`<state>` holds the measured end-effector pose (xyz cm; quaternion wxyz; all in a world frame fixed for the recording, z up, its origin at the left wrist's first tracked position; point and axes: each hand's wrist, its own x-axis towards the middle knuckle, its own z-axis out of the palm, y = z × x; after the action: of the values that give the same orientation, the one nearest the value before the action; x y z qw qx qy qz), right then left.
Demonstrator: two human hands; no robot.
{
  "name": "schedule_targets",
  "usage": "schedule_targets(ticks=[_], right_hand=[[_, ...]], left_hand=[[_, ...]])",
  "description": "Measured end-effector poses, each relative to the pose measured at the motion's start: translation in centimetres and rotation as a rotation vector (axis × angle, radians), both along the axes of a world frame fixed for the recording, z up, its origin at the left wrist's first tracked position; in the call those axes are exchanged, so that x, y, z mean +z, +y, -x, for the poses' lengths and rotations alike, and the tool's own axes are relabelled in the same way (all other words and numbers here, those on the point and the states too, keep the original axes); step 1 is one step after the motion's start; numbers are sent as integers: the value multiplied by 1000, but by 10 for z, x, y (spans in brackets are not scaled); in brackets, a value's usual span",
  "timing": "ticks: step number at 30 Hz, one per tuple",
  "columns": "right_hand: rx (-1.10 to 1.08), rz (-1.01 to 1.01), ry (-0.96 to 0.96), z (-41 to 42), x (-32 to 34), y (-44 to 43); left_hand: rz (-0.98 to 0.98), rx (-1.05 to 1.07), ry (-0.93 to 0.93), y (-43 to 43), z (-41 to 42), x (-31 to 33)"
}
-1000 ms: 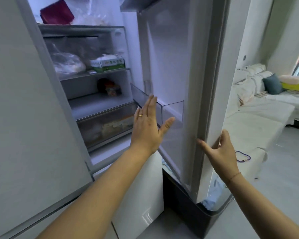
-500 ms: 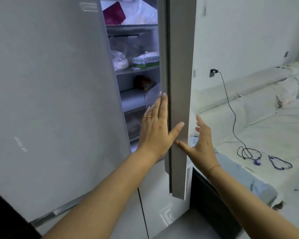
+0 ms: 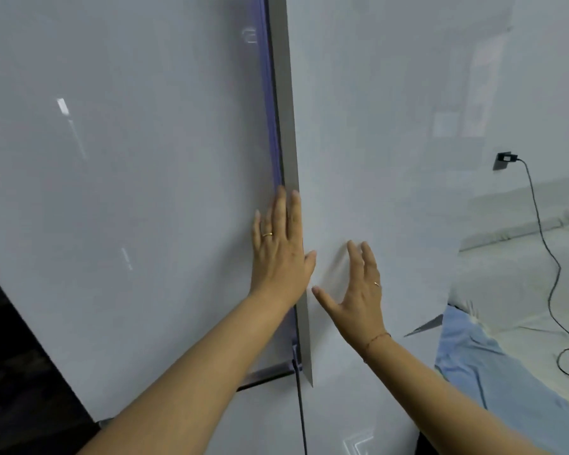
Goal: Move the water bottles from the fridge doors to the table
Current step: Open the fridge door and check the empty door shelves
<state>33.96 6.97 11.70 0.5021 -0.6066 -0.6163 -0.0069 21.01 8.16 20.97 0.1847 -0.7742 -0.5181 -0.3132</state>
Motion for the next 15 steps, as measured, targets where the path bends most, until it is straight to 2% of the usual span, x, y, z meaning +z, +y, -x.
schedule_targets(ticks=[6, 11, 15], right_hand=[[45, 48, -90, -15, -10, 29], [69, 122, -156, -17, -20, 46], [58, 127, -186, -15, -28, 51]], left_hand=[[-150, 173, 162, 32, 4, -12], [-19, 225, 231, 45, 8, -21], [-37, 254, 243, 46, 11, -23]])
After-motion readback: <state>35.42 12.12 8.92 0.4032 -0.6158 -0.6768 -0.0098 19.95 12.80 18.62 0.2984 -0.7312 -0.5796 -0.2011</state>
